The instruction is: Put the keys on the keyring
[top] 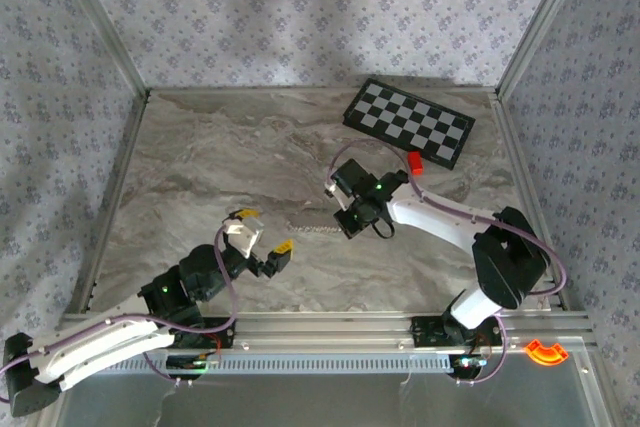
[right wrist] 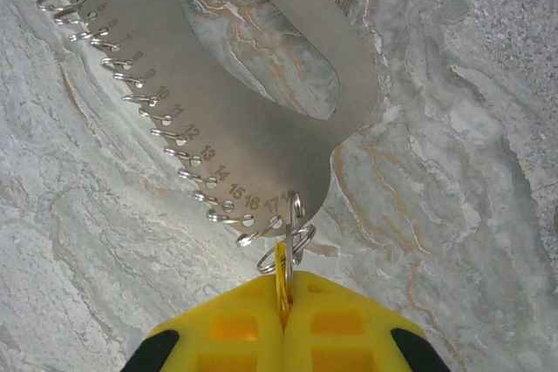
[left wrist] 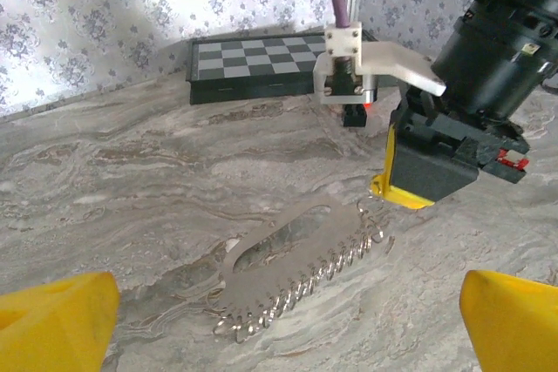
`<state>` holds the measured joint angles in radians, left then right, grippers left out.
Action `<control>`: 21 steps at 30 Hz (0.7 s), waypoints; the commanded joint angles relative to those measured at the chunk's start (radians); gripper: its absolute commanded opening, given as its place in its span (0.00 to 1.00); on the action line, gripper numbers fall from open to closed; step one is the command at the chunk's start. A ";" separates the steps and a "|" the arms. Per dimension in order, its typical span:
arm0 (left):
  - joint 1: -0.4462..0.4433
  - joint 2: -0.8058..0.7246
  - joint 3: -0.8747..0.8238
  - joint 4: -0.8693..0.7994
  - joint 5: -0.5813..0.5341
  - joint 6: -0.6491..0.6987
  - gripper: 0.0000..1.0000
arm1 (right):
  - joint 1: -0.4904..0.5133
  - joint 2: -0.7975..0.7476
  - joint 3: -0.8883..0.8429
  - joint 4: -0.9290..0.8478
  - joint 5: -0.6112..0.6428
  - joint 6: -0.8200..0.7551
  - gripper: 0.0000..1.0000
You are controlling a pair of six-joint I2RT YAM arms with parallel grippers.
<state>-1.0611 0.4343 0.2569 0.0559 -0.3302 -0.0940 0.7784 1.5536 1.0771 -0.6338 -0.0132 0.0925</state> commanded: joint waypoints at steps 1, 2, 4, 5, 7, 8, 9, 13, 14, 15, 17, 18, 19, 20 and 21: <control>0.005 0.009 0.028 0.030 -0.001 0.017 0.99 | -0.003 -0.040 -0.030 0.003 0.012 0.037 0.00; 0.004 0.009 0.029 0.029 0.000 0.017 0.99 | -0.004 -0.042 -0.037 0.006 0.011 0.041 0.00; 0.004 0.006 0.029 0.029 0.001 0.017 1.00 | -0.004 -0.041 -0.050 0.006 0.007 0.049 0.00; 0.004 0.003 0.027 0.030 0.003 0.017 0.99 | -0.004 -0.041 -0.055 0.006 0.006 0.052 0.00; 0.004 0.000 0.024 0.033 0.005 0.019 0.99 | -0.003 -0.045 -0.070 0.006 0.001 0.061 0.00; 0.004 0.000 0.022 0.033 0.006 0.019 0.99 | -0.002 -0.048 -0.081 0.009 0.001 0.066 0.00; 0.004 -0.002 0.022 0.035 0.006 0.019 1.00 | -0.002 -0.053 -0.090 0.012 -0.002 0.071 0.00; 0.004 0.001 0.022 0.039 0.006 0.018 0.99 | 0.001 -0.073 -0.124 0.019 -0.005 0.085 0.00; 0.004 0.002 0.022 0.040 0.005 0.019 0.99 | 0.002 -0.079 -0.132 0.019 -0.005 0.085 0.00; 0.004 0.003 0.022 0.041 0.005 0.019 1.00 | 0.002 -0.083 -0.139 0.018 -0.004 0.085 0.00; 0.004 0.001 0.021 0.042 0.004 0.021 0.99 | 0.002 -0.091 -0.150 0.010 0.000 0.088 0.00; 0.005 -0.001 0.020 0.044 0.006 0.026 1.00 | 0.003 -0.094 -0.155 0.007 0.002 0.090 0.00; 0.004 -0.004 0.019 0.046 0.008 0.029 1.00 | 0.002 -0.097 -0.161 0.004 0.003 0.093 0.00; 0.005 -0.007 0.019 0.046 0.012 0.033 1.00 | 0.003 -0.101 -0.165 0.002 0.004 0.097 0.00; 0.006 -0.008 0.018 0.046 0.016 0.036 0.99 | 0.003 -0.104 -0.170 0.000 0.004 0.101 0.00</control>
<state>-1.0603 0.4393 0.2569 0.0566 -0.3286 -0.0822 0.7784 1.4742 0.9241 -0.6140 -0.0151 0.1661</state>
